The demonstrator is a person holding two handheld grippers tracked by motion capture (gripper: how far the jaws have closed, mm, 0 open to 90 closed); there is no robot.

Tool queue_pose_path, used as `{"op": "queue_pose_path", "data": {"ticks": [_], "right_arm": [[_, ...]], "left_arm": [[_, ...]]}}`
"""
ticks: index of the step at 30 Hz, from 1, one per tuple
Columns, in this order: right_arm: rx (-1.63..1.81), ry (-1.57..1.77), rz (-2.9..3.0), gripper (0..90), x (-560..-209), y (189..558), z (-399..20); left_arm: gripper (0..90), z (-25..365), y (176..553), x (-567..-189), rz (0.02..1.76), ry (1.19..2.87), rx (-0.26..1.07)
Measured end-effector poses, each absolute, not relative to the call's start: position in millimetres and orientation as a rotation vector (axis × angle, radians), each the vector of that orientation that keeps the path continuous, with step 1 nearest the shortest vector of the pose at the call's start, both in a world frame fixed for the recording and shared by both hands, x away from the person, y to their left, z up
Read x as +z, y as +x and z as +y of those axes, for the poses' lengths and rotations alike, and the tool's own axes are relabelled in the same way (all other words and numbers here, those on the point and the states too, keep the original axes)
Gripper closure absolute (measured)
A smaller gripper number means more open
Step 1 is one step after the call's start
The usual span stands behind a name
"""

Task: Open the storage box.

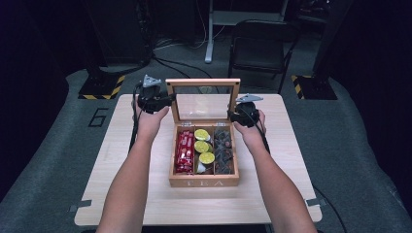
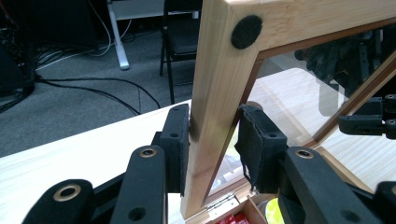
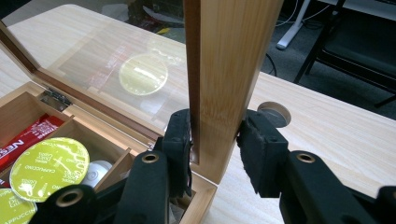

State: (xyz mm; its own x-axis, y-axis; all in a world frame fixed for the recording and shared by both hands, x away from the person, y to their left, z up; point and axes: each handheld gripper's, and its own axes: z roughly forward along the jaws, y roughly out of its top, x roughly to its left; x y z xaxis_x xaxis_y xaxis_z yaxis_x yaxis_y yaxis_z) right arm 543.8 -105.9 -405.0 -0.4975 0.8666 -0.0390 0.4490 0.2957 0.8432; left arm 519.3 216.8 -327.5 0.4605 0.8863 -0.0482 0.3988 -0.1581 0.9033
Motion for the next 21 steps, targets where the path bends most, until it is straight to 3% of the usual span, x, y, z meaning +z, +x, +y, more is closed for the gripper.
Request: {"op": "queue_pose_path", "data": {"ticks": [21], "right_arm": [[1.092, 1.184, 2.082, 63.9, -411.5, 546.2, -105.3]], "left_arm": [[64.2, 215.4, 521.5, -330.0, 1.126, 1.75, 0.635]]}}
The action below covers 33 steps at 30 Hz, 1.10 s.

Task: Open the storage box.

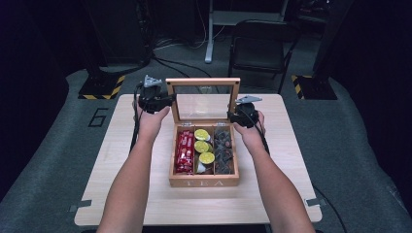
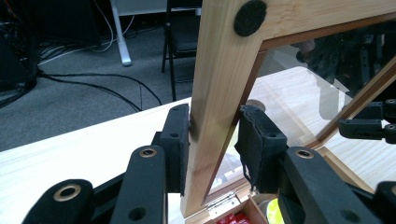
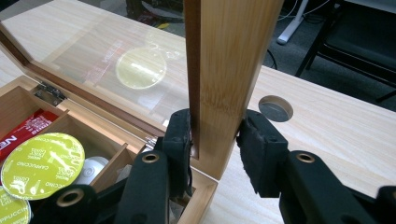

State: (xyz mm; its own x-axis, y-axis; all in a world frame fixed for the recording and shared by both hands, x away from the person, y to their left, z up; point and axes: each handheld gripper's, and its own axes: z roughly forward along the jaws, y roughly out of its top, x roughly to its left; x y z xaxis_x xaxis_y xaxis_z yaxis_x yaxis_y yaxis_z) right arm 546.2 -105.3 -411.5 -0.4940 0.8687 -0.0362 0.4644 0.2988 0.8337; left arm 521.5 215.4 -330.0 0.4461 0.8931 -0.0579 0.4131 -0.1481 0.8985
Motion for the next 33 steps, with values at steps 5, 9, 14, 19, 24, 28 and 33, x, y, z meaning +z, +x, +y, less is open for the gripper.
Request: {"op": "queue_pose_path", "data": {"ticks": [5, 9, 14, 19, 24, 28, 33], "right_arm": [[1.089, 1.182, 2.085, 64.2, -413, 547, -105], [1.102, 1.205, 2.086, 64.5, -413, 548, -106], [1.101, 1.209, 2.089, 64.6, -412, 549, -106], [1.091, 1.202, 2.103, 64.6, -411, 551, -107], [1.083, 1.22, 2.101, 64.7, -410, 550, -105], [1.079, 1.219, 2.105, 64.7, -410, 551, -105], [1.088, 1.221, 2.106, 64.8, -410, 555, -106]], "left_arm": [[64.2, 215, 522, -331, 1.132, 1.749, 0.636], [64.1, 215, 524, -331, 1.142, 1.738, 0.628], [62.3, 214, 525, -333, 1.144, 1.749, 0.622], [57.3, 214, 521, -336, 1.132, 1.756, 0.627], [53.9, 217, 519, -338, 1.126, 1.759, 0.628], [53.3, 221, 518, -340, 1.138, 1.768, 0.63], [53.1, 224, 517, -343, 1.134, 1.774, 0.619]]}}
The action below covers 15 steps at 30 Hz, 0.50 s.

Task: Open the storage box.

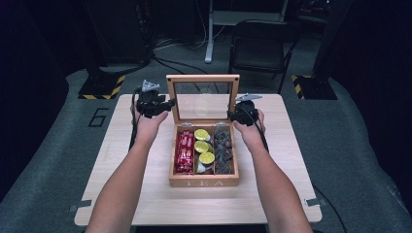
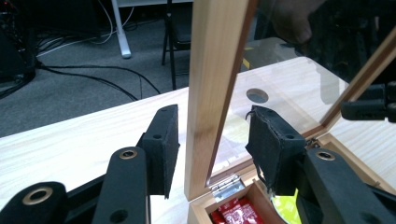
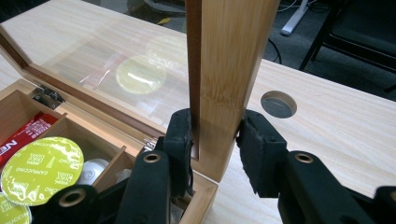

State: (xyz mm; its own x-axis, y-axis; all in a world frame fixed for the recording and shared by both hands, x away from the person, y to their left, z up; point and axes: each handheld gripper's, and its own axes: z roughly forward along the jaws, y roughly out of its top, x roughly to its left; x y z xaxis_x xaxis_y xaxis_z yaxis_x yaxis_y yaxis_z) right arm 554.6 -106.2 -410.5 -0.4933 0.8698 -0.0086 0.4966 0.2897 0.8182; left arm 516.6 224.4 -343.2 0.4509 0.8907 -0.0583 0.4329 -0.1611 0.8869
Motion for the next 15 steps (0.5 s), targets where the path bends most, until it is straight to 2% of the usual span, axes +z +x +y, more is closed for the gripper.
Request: {"op": "queue_pose_path", "data": {"ticks": [15], "right_arm": [[1.083, 1.247, 2.121, 64.9, -409.3, 560.8, -106.4]], "left_arm": [[53.2, 227.0, 512.7, -349.0, 1.131, 1.791, 0.612]]}}
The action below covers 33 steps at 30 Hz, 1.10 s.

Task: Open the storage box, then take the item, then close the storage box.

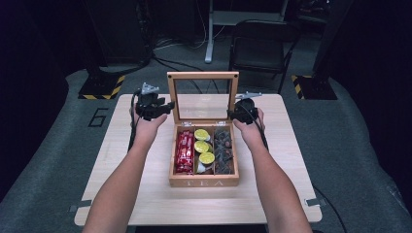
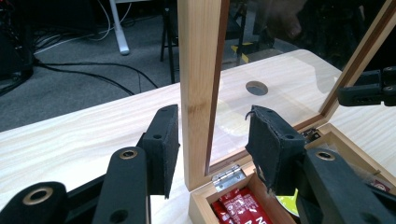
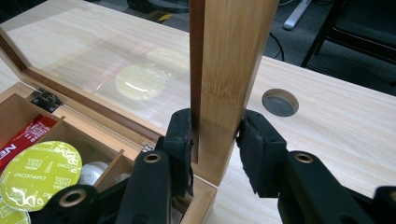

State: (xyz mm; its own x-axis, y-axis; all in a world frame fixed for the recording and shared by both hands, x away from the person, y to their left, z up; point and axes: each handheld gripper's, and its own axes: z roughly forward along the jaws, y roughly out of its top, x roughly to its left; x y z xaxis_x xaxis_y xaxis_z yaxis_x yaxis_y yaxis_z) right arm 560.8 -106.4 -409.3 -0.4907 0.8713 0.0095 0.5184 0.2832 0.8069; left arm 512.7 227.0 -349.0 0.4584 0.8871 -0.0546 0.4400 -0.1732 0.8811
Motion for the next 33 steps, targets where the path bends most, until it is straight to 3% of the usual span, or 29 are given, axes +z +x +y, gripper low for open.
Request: {"op": "queue_pose_path", "data": {"ticks": [33], "right_arm": [[1.093, 1.308, 2.12, 64.7, -411, 574, -106]], "left_arm": [[53.1, 241, 508, -354, 1.149, 1.794, 0.598]]}}
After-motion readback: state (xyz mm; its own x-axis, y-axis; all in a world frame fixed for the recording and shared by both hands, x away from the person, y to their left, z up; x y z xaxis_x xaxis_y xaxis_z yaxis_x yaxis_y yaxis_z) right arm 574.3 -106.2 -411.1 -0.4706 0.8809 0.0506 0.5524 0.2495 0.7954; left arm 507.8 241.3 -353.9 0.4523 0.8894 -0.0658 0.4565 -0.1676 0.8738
